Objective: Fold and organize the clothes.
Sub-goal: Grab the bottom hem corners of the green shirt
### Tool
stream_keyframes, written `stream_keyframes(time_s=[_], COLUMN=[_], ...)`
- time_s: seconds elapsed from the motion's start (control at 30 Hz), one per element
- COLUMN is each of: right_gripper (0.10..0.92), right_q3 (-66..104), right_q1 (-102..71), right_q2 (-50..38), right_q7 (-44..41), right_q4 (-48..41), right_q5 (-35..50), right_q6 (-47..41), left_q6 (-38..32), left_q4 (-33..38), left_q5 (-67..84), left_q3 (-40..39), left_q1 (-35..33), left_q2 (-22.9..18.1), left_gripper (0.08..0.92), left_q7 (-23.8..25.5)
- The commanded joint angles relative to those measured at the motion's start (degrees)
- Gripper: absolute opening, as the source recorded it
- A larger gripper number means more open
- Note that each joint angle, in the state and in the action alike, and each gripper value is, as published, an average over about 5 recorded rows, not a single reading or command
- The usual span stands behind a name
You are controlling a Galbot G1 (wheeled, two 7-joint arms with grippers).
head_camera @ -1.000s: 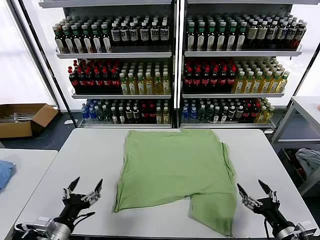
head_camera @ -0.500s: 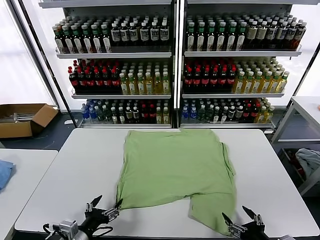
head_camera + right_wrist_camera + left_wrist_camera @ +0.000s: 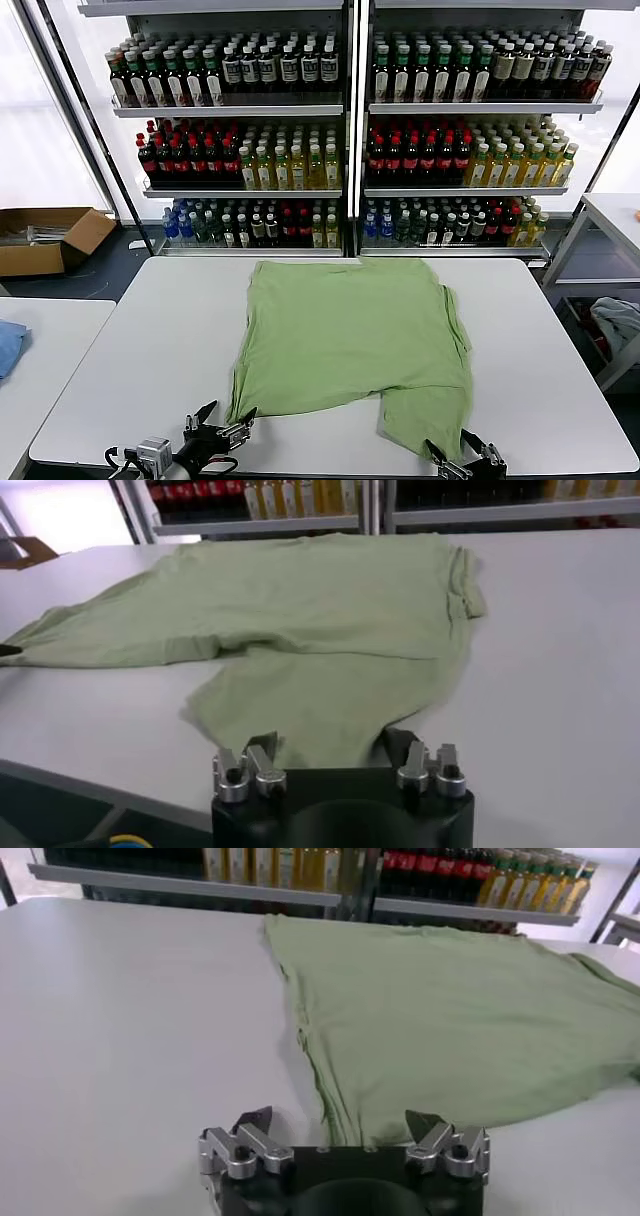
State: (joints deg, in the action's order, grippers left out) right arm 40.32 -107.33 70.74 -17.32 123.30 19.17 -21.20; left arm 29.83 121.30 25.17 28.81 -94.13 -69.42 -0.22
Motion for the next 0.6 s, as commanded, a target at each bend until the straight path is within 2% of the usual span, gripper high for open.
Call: stream_keyframes(time_s=[0.03, 0.37, 0.47, 0.6], right_gripper=[0.447, 0.159, 0.118, 0.116], right_q3=[-1.6, -1.6, -1.4, -0.8], right_q1=[0.0, 0.3, 0.3, 0.4], right_q2=[0.0, 0.3, 0.4, 0.7], right_q7=[0.2, 0.0, 0.0, -0.5], right_q4=[-0.9, -1.5, -1.5, -1.7], right_q5=[0.0, 0.8, 1.6, 3.7], right_q6=[0.6, 2.2, 2.5, 3.0], left_q6=[0.9, -1.7, -3.7, -5.4], left_q4=[-0.6, -1.7, -3.0, -3.2], left_q5=[0.1, -5.5, -9.7, -13.2], left_q3=[-1.4, -3.5, -3.4, -3.2], left_q1=[0.3, -0.2, 0.0, -0.2], left_q2=[-1.0, -1.4, -1.7, -1.9], left_gripper=[0.786, 0.507, 0.42, 0.307], left_q7=[-2.5, -2.6, -2.3, -1.9])
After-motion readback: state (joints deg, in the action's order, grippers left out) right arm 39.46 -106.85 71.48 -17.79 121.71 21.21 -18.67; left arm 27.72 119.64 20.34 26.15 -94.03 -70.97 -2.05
